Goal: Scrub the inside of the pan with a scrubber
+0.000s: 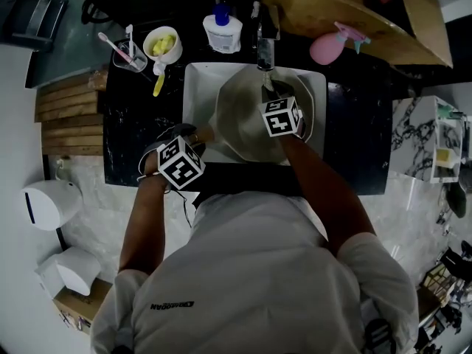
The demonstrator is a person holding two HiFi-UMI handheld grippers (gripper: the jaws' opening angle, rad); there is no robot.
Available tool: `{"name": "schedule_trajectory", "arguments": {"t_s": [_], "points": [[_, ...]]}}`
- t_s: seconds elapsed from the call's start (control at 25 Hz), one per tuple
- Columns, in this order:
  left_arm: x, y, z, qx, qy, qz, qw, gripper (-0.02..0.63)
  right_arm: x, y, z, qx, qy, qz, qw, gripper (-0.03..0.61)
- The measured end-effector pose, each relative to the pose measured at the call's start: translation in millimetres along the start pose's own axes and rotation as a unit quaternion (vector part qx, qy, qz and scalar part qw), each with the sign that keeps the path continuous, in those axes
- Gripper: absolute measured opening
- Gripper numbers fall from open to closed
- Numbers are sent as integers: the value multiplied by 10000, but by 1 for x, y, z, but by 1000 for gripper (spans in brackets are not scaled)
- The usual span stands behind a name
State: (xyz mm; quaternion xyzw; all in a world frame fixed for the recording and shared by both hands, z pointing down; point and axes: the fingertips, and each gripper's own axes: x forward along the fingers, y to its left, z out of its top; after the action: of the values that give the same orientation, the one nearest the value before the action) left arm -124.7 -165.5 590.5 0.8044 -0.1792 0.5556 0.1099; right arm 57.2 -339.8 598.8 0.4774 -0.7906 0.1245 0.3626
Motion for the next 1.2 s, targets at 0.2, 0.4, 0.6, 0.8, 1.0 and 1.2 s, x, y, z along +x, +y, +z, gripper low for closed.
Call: {"name": "schedule_trajectory", "arguments": {"t_s": [0.2, 0.4, 0.6, 0.8, 1.0, 1.2], "points": [[4, 3, 0, -108, -24, 15, 9999, 190, 16, 13, 5, -142, -9, 230, 9996, 97], [5, 4, -1, -151, -161, -40, 9997, 193, 28, 25, 12, -275, -80, 520, 9982, 100], [5, 3, -2, -145, -171, -87, 9997, 193, 34, 46, 19, -490, -202, 899, 9945, 101], [5, 4, -2, -126, -169, -89, 9997, 193, 38, 61, 23, -657, -237, 1133, 9911, 101], [5, 4, -2, -78, -193, -28, 9998, 193, 35, 80, 20, -717, -216, 1559, 9849, 101], [6, 4, -2, -46, -214, -3, 9998, 193, 29, 102, 15, -1018, -124, 1917, 9761, 101]]}}
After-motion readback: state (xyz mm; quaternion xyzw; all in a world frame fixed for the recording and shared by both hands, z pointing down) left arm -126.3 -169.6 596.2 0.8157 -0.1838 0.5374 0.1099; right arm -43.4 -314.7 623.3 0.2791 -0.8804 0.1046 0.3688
